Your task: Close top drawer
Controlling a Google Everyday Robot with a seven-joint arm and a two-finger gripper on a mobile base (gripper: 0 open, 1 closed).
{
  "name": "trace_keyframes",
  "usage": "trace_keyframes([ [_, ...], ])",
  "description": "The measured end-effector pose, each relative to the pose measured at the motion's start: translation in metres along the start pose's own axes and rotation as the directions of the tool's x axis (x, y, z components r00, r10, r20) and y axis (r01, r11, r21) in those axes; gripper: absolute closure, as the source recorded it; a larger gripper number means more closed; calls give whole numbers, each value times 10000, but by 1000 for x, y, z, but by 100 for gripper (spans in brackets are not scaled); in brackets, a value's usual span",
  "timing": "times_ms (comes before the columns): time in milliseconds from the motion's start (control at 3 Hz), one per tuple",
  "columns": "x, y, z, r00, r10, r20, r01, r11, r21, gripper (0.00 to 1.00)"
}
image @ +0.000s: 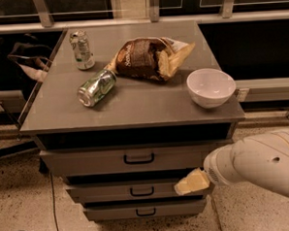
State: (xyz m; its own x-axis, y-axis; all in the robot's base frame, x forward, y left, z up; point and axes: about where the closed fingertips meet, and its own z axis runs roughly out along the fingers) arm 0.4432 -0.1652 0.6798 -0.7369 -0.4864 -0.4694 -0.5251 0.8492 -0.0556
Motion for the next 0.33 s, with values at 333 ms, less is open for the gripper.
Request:
trace_keyframes([
  [333, 0, 0, 0, 10000, 0, 0, 0, 10000, 0, 0],
])
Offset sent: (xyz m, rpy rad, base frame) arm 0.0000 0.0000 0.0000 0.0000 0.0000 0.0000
